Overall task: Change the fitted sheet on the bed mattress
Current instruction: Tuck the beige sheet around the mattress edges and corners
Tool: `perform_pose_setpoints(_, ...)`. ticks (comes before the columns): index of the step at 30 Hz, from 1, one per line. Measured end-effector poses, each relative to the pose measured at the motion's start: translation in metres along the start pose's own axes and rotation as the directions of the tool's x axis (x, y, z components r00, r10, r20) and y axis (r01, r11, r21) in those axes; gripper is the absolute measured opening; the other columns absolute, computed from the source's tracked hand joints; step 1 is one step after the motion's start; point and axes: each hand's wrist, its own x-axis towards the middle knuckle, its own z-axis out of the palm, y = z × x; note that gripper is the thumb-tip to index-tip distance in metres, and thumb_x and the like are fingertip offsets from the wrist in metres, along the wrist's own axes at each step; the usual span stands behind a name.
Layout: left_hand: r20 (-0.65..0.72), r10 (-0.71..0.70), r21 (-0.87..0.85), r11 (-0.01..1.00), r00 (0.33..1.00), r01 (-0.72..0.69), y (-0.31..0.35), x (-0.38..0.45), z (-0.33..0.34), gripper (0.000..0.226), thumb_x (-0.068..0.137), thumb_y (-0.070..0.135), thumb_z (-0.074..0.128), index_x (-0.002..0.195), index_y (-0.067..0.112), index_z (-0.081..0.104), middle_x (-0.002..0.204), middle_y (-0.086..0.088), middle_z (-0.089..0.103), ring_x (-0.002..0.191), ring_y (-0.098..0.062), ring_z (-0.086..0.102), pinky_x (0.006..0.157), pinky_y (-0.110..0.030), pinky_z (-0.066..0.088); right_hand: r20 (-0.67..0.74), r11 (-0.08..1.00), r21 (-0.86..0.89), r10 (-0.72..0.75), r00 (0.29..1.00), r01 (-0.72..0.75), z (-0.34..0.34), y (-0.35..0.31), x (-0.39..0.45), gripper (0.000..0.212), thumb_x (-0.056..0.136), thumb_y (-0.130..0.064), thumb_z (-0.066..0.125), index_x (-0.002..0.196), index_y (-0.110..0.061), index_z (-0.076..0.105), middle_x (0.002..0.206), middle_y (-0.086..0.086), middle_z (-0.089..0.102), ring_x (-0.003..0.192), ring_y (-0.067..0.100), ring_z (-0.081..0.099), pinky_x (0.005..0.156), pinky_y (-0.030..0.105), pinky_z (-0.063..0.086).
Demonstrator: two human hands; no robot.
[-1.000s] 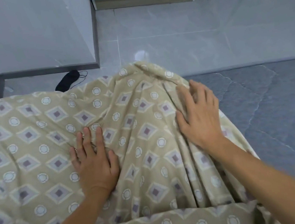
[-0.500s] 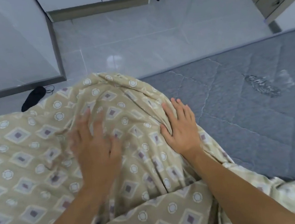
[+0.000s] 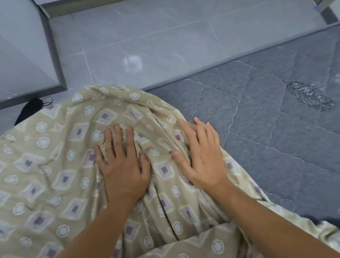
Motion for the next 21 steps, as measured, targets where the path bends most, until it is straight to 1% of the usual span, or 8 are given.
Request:
perform_pose_setpoints(3,0.0,-0.002,-0.028,1.0,1.0,0.002,0.0,0.0,0.001,0.076,0.096,0.041,0.044,0.166,0.016,0.024,0.173,-0.013,0.018,0.16,-0.034,0.011,0.126,-0.064,0.009,-0.056,0.995,0.088,0.051,0.997,-0.046,-0.006,0.001,-0.002,0.064,0.107,-0.046,0.045,0.158,-0.009,0.039,0.116,0.001,0.053,0.11,0.024,0.048,0.105,0.047,0.038)
perform_pose_setpoints(7,-0.013,-0.007,-0.028,1.0,1.0,0.006,0.001,-0.002,0.002,0.076,0.097,0.041,0.044,0.166,0.017,0.023,0.173,-0.012,0.018,0.161,-0.033,0.011,0.126,-0.063,0.01,-0.037,0.981,0.032,0.194,0.98,-0.193,-0.016,-0.014,0.013,0.05,0.098,-0.033,0.066,0.141,-0.012,0.054,0.115,0.0,0.061,0.107,0.025,0.052,0.094,0.043,0.041)
perform_pose_setpoints(9,-0.017,-0.002,-0.02,1.0,1.0,0.001,0.001,0.0,0.003,0.076,0.097,0.041,0.043,0.166,0.017,0.023,0.172,-0.012,0.019,0.16,-0.034,0.013,0.126,-0.063,0.01,0.114,0.953,-0.048,0.302,0.947,-0.298,-0.03,-0.018,0.024,0.041,0.093,-0.037,0.07,0.126,-0.016,0.058,0.118,0.002,0.065,0.108,0.028,0.055,0.09,0.042,0.039)
perform_pose_setpoints(11,-0.021,-0.003,-0.016,1.0,1.0,0.003,0.001,-0.001,0.003,0.076,0.097,0.041,0.043,0.166,0.016,0.023,0.172,-0.012,0.02,0.16,-0.035,0.013,0.126,-0.063,0.01,0.347,0.912,-0.133,0.409,0.844,-0.388,-0.049,-0.013,0.034,0.039,0.09,-0.05,0.069,0.109,-0.017,0.062,0.108,0.005,0.068,0.103,0.034,0.062,0.081,0.041,0.044)
perform_pose_setpoints(13,-0.03,-0.008,-0.017,1.0,1.0,0.008,0.001,-0.002,0.002,0.075,0.097,0.04,0.043,0.166,0.016,0.024,0.172,-0.012,0.02,0.16,-0.035,0.014,0.126,-0.063,0.011,0.563,0.911,-0.139,0.394,0.726,-0.388,-0.07,-0.008,0.036,0.034,0.084,-0.053,0.073,0.097,-0.022,0.067,0.1,0.004,0.071,0.099,0.033,0.067,0.078,0.038,0.052)
perform_pose_setpoints(15,-0.034,-0.009,-0.025,1.0,0.999,0.008,0.002,-0.002,0.002,0.074,0.097,0.04,0.042,0.165,0.016,0.026,0.171,-0.013,0.022,0.159,-0.035,0.015,0.126,-0.062,0.011,0.682,0.941,-0.117,0.309,0.663,-0.319,-0.088,-0.003,0.032,0.027,0.082,-0.046,0.077,0.08,-0.023,0.062,0.092,0.0,0.071,0.099,0.028,0.067,0.081,0.037,0.053)
perform_pose_setpoints(17,-0.038,-0.009,-0.028,1.0,0.999,0.008,0.003,-0.002,0.0,0.073,0.098,0.04,0.04,0.165,0.015,0.027,0.171,-0.013,0.022,0.159,-0.035,0.015,0.126,-0.062,0.011,0.705,0.961,-0.059,0.231,0.671,-0.27,-0.095,0.004,0.026,0.029,0.089,-0.039,0.074,0.075,-0.026,0.053,0.081,-0.007,0.064,0.097,0.027,0.066,0.083,0.037,0.051)
perform_pose_setpoints(21,-0.014,-0.011,-0.023,1.0,1.0,0.011,0.002,-0.002,0.001,0.075,0.097,0.041,0.042,0.166,0.016,0.024,0.171,-0.013,0.021,0.159,-0.034,0.013,0.126,-0.062,0.01,0.507,0.94,0.096,0.238,0.828,-0.329,-0.075,0.006,0.013,0.015,0.1,-0.029,0.063,0.089,-0.024,0.054,0.08,-0.003,0.066,0.088,0.033,0.064,0.073,0.042,0.05)
